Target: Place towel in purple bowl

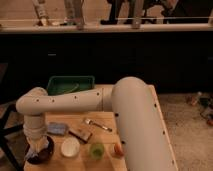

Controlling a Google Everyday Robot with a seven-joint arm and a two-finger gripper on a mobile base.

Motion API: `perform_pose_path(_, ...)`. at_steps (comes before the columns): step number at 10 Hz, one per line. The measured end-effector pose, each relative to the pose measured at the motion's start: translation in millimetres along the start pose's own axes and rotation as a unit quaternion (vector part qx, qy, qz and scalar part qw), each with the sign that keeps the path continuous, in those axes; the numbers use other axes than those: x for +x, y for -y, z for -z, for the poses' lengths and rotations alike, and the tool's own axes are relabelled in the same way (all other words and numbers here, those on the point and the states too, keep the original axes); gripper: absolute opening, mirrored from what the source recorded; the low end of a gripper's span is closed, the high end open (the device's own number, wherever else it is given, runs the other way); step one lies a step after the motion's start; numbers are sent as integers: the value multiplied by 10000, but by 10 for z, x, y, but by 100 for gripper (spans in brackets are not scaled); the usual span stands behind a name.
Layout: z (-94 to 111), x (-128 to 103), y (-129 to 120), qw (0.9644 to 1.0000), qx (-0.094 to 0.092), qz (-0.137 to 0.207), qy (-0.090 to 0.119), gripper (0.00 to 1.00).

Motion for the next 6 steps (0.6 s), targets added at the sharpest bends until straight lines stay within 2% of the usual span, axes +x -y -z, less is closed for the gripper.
perform_pose_path(4,-6,1,-1,10000,-3,-2,5,2)
perform_pose_path(6,-6,1,-1,10000,-3,-2,5,20)
